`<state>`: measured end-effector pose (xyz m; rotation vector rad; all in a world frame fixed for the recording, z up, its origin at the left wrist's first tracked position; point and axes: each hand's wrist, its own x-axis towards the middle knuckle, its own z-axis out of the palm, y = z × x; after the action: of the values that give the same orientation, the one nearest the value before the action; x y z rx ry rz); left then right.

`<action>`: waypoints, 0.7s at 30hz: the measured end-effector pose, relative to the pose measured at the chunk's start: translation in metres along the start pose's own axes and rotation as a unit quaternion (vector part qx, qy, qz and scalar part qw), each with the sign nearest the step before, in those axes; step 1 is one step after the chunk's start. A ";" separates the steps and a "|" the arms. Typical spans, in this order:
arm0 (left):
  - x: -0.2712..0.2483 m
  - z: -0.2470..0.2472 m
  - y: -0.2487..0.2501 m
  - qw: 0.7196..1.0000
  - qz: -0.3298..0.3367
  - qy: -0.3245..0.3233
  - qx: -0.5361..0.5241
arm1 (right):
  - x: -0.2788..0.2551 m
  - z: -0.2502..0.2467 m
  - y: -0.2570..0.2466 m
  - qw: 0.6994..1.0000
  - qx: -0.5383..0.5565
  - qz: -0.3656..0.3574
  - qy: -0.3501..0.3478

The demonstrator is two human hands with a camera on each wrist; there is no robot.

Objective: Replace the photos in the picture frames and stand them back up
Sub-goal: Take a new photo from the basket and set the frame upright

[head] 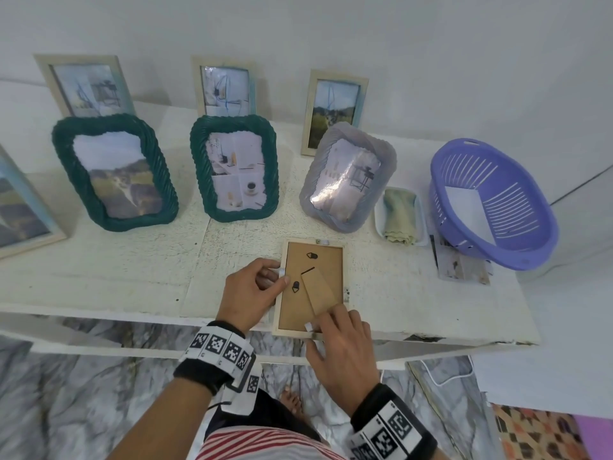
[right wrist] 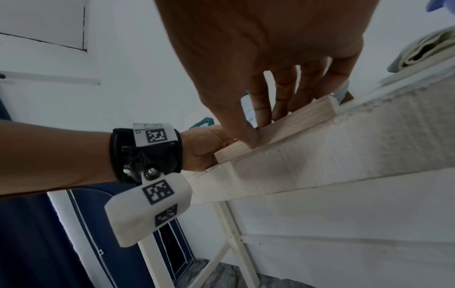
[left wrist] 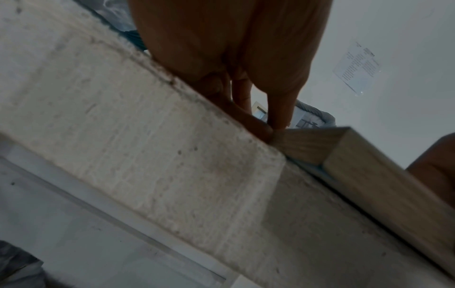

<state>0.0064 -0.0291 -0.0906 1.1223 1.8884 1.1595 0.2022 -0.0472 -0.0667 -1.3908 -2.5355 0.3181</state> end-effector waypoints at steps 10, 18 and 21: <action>0.000 0.002 0.000 1.000 -0.009 0.006 -0.005 | 0.008 -0.009 0.015 0.993 -0.010 -0.110 -0.043; -0.002 0.001 0.001 1.000 -0.015 0.004 -0.024 | 0.029 -0.022 0.016 0.999 -0.031 0.007 -0.013; -0.002 0.000 0.000 1.000 -0.008 -0.002 -0.018 | 0.041 -0.019 0.012 0.994 -0.074 0.075 -0.014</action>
<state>0.0073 -0.0304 -0.0902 1.0885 1.8628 1.1768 0.1963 -0.0045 -0.0487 -1.6485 -2.5276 0.1790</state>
